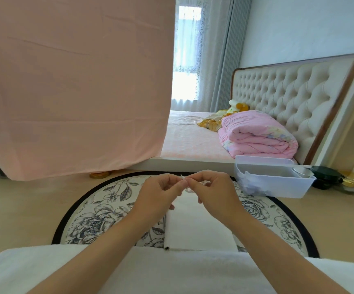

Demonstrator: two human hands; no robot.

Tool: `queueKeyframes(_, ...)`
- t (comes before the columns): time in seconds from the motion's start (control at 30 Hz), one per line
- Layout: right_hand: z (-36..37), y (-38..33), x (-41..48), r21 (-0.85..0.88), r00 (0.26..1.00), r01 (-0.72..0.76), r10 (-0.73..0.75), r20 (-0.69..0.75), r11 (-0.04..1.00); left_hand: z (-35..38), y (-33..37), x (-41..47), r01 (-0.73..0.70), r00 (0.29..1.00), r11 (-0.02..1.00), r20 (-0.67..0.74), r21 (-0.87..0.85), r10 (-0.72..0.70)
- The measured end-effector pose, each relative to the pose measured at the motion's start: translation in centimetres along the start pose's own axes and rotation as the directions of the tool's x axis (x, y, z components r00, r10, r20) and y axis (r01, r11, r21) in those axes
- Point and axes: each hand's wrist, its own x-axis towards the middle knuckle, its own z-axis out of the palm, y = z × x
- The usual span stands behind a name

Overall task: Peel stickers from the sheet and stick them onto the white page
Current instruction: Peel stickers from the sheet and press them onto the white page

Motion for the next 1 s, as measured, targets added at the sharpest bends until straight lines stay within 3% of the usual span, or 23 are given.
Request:
queueKeyframes(0.23,-5.1,1.9,1.4,0.044,0.996,-0.066,0.068,-0.058,0.997,5.4,1.5,2.8,-0.043,0.999,0.994,0.036,0.096,0.04)
queueKeyframes(0.47,-10.1,5.8,3.6,-0.183,0.962,-0.137,0.086,-0.26,0.973,9.7,0.9,5.9,-0.048,0.995,0.977,0.098,0.206,0.029)
queueKeyframes(0.63,-13.2,7.4,5.0,-0.497,0.922,-0.166,-0.046,-0.385,0.852,10.7,0.3,7.0,-0.052,0.991,0.967,0.133,0.249,0.018)
queueKeyframes(0.83,-14.0,8.7,6.5,-0.715,0.942,-0.17,-0.102,-0.321,0.679,10.6,-0.3,7.0,-0.016,0.991,0.967,0.129,0.254,-0.018)
queueKeyframes(0.93,-13.4,8.2,6.5,-0.673,0.954,-0.133,-0.091,-0.287,0.728,10.1,-0.3,6.7,0.005,0.991,0.967,0.125,0.254,-0.038)
queueKeyframes(1.0,-12.4,7.1,6.1,-0.629,0.973,-0.034,-0.117,-0.197,0.776,9.7,0.1,6.5,0.025,0.993,0.975,0.108,0.22,-0.05)
